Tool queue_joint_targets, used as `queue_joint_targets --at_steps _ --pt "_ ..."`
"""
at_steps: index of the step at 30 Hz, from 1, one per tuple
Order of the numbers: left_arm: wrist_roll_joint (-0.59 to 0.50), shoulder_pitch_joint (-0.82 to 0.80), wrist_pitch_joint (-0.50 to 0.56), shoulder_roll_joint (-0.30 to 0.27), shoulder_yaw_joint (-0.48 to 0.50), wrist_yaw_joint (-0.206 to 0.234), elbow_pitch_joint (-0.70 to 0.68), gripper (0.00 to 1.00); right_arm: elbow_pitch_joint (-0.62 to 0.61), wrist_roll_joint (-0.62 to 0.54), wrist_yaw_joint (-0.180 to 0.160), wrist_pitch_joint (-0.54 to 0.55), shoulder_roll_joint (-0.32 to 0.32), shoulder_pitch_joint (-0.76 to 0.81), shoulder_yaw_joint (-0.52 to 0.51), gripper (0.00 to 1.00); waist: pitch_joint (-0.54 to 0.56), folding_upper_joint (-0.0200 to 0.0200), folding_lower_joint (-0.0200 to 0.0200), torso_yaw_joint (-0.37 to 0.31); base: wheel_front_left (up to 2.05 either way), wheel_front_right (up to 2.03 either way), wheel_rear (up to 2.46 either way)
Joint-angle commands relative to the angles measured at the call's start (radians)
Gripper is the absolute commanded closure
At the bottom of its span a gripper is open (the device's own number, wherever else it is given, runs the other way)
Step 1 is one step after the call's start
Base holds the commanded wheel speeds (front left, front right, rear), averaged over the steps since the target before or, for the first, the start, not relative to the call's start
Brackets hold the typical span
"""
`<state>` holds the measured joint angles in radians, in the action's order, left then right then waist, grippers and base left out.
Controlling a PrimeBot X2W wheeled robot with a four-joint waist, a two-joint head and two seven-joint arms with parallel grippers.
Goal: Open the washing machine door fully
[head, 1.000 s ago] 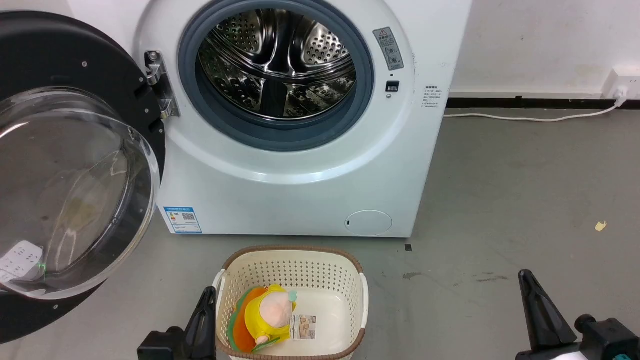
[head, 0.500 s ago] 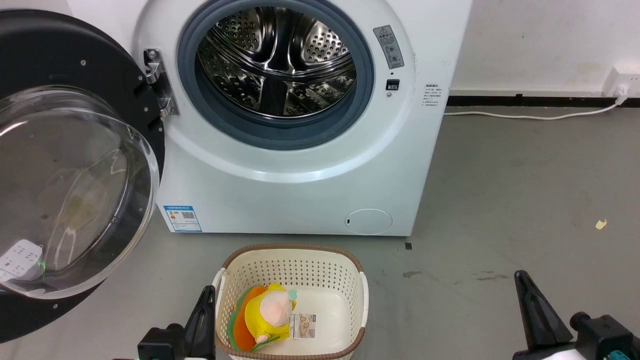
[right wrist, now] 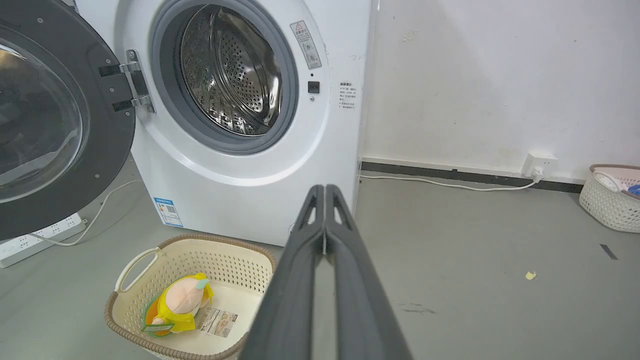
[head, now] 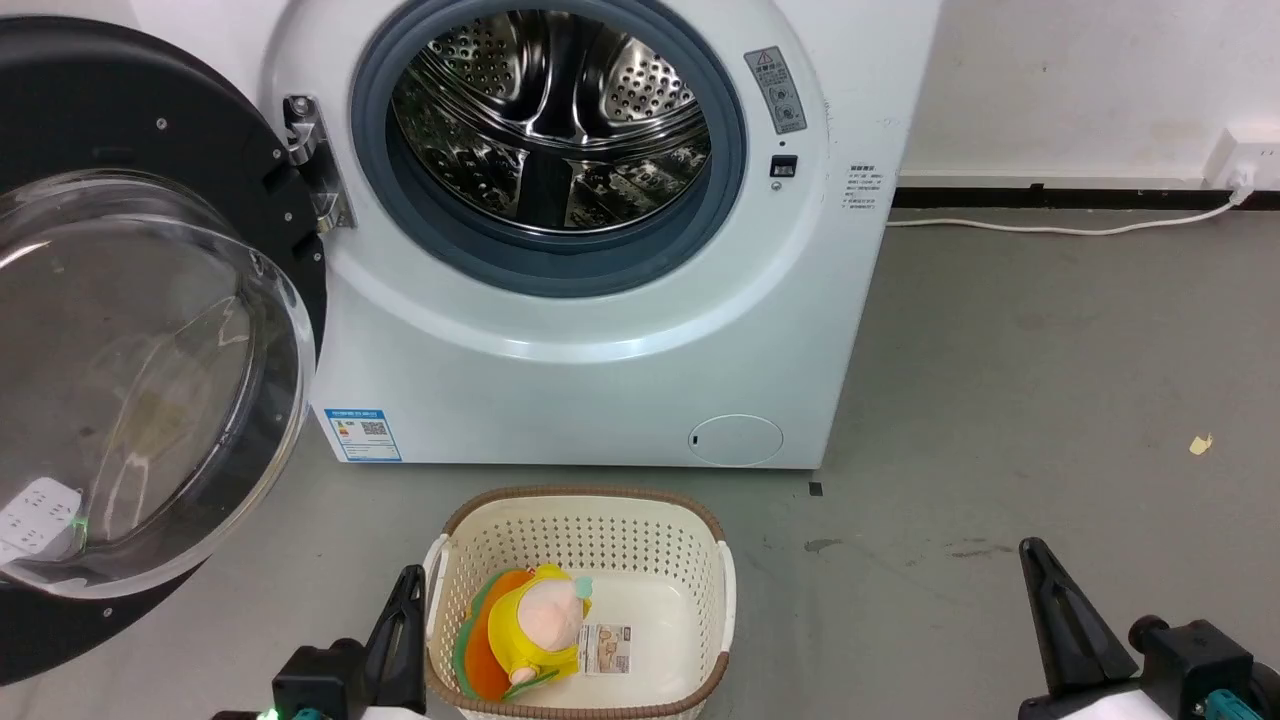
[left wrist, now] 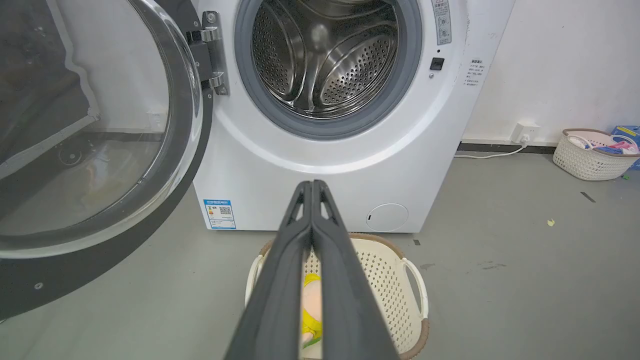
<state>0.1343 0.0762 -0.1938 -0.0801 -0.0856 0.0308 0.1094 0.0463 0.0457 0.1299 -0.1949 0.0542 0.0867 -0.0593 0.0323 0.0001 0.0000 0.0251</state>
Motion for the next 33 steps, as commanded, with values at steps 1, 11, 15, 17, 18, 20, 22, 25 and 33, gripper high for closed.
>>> queue_joint_targets --at_steps 1,11,15,17,18,20,22,25,33 --pt "-0.008 -0.016 0.004 0.001 0.002 -0.005 -0.005 1.0 -0.008 -0.005 0.0 0.004 -0.001 -0.014 0.001 1.0 0.0 -0.0001 0.0 0.0 0.0 0.0 0.0" --pt "-0.021 -0.023 0.024 0.004 0.011 -0.008 -0.017 1.0 -0.012 -0.01 0.0 0.025 -0.001 -0.022 0.008 1.0 -0.004 -0.0001 0.0 -0.003 0.0 0.0 0.0" --pt "-0.027 -0.025 0.032 0.005 0.015 -0.009 -0.021 1.0 -0.014 -0.012 0.0 0.033 -0.001 -0.025 0.01 1.0 -0.005 -0.0001 0.0 -0.004 0.0 0.0 0.0" --pt "-0.03 -0.027 0.036 0.006 0.016 -0.009 -0.023 1.0 -0.015 -0.012 0.0 0.037 -0.002 -0.026 0.011 1.0 -0.006 -0.0001 0.0 -0.004 0.0 0.0 0.0" --pt "-0.034 -0.029 0.043 0.007 0.019 -0.01 -0.027 1.0 -0.016 -0.014 0.0 0.043 -0.002 -0.029 0.013 1.0 -0.007 -0.0001 0.0 -0.005 0.0 0.0 0.0" --pt "-0.036 -0.03 0.047 0.007 0.021 -0.011 -0.029 1.0 -0.017 -0.015 0.0 0.047 -0.002 -0.03 0.015 1.0 -0.007 -0.0001 0.0 -0.006 0.0 0.0 0.0" --pt "-0.039 -0.031 0.051 0.008 0.023 -0.011 -0.031 1.0 -0.017 -0.015 0.0 0.051 -0.002 -0.032 0.016 1.0 -0.008 -0.0001 0.0 -0.006 0.0 0.0 0.0" --pt "-0.043 -0.033 0.057 0.009 0.025 -0.012 -0.035 1.0 -0.019 -0.017 0.0 0.057 -0.002 -0.034 0.018 1.0 -0.009 -0.0001 0.0 -0.007 0.0 0.0 0.0" --pt "-0.054 -0.038 0.073 0.011 0.033 -0.014 -0.043 1.0 -0.022 -0.02 0.0 0.074 -0.002 -0.04 0.023 1.0 -0.012 -0.0001 0.0 -0.009 0.0 0.0 0.0"
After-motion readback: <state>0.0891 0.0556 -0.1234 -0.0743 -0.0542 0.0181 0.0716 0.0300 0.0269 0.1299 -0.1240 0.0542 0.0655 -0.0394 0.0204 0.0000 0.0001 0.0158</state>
